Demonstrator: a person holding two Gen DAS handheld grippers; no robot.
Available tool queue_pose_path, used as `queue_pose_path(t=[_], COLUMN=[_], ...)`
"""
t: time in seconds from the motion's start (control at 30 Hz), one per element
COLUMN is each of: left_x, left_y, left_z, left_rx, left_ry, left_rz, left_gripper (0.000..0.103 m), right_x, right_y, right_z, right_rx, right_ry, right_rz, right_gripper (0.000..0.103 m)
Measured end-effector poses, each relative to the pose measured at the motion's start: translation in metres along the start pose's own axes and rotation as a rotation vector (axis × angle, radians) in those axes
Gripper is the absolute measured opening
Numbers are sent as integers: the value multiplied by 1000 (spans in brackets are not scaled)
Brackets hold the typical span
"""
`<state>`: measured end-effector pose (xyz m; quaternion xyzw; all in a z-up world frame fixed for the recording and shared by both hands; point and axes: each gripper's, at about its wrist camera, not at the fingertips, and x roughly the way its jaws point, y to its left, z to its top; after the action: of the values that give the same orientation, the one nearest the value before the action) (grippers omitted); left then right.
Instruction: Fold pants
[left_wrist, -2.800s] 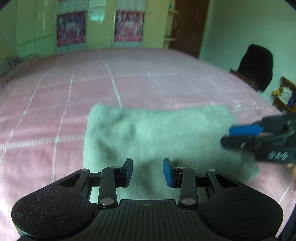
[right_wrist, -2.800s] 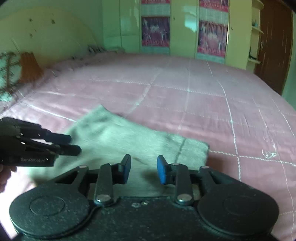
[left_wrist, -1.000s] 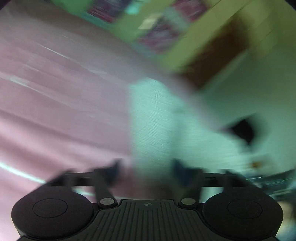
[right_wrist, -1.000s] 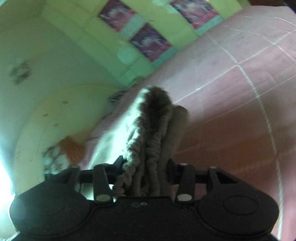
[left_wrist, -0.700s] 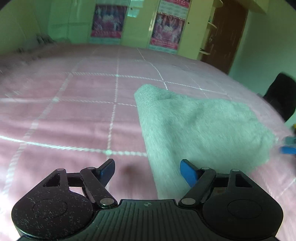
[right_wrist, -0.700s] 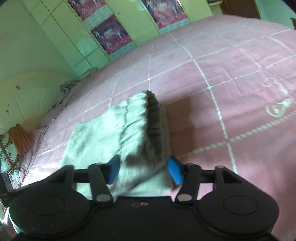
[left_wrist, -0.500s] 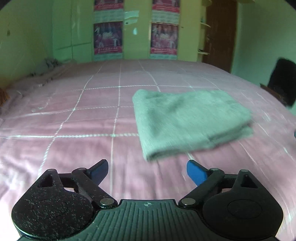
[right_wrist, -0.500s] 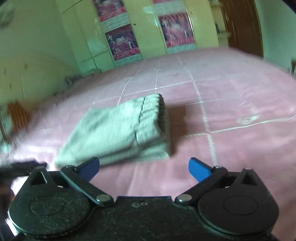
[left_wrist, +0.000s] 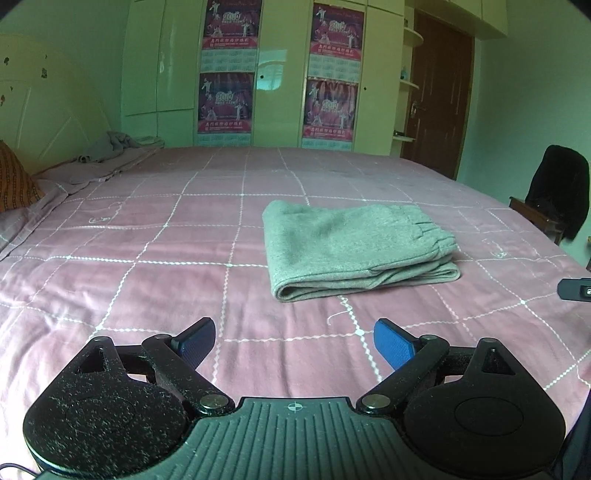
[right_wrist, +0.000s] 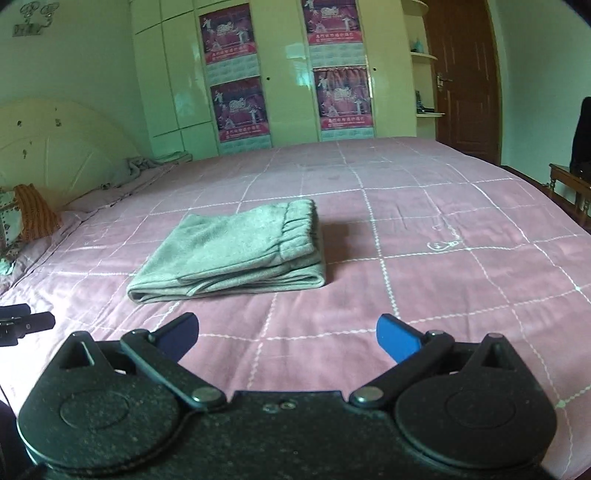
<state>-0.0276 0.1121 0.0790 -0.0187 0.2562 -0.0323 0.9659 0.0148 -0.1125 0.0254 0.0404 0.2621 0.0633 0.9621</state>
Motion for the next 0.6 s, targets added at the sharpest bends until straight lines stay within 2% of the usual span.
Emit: queue_pose_path(t=[0.2,0.6], left_x=[-6,-9], left_y=[-9,-10], left_z=[6,6], left_rx=[23,13], left_ry=[-39,-41], left_rz=[-14,-14], left_gripper=[92,92], right_x=[-3,-4], right_y=[11,15], right_z=[0,-1], right_rx=[-19,-20], right_ry=[-11,-12], right_rz=[13,26], right_gripper=[103,103])
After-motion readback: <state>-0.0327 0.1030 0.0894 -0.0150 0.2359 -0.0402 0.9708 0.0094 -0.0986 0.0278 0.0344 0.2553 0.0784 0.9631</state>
